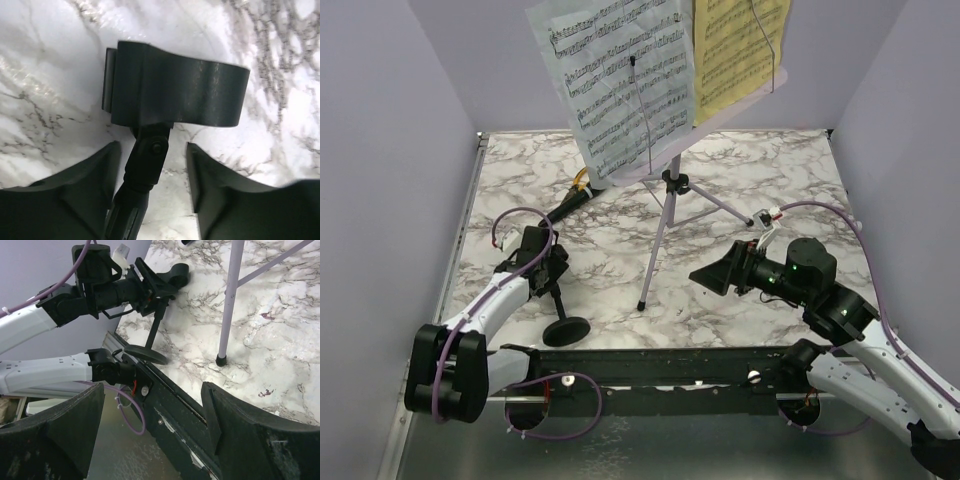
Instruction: Set up the instrument practice props
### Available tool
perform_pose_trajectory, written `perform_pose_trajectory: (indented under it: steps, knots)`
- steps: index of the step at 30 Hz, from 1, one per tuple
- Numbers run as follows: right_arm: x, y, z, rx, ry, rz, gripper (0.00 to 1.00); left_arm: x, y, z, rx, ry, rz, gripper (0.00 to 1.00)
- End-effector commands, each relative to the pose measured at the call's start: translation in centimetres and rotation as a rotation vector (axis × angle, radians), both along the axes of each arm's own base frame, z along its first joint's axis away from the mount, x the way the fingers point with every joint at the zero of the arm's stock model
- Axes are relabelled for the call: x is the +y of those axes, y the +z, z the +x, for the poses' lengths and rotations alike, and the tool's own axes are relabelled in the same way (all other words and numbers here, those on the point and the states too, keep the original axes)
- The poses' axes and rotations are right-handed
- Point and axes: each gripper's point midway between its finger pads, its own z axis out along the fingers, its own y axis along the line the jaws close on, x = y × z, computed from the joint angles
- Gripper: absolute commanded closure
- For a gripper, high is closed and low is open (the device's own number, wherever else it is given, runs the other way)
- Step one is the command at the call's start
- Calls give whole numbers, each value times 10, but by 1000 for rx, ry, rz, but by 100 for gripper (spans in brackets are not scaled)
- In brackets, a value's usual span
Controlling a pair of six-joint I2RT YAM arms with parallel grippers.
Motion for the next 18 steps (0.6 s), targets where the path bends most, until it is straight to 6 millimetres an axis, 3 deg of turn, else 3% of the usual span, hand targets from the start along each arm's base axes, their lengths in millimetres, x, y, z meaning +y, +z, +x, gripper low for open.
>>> perform_pose_trajectory:
  steps: [1, 7, 11, 12, 14, 15, 18]
  knots:
    - [-3, -1, -3, 4, -3, -16, 15, 0, 38, 35, -185, -37, 20, 49]
    - [-5, 0, -3, 3, -8, -22, 16, 15, 118, 50, -420, -79, 137, 85]
    - [-4, 0, -1, 4, -10, -28, 15, 14, 162, 49, -543, -94, 134, 86]
    - [-3, 0, -1, 4, -7, -29, 15, 13, 165, 47, -549, -91, 122, 80]
    - [-2, 0, 0, 4, -3, -30, 15, 9, 158, 41, -517, -84, 82, 55]
    - [-1, 0, 1, 4, -3, -31, 16, 8, 148, 37, -477, -82, 70, 44]
    - [1, 1, 2, -2, 2, -24, 16, 9, 113, 29, -363, -48, 54, 26]
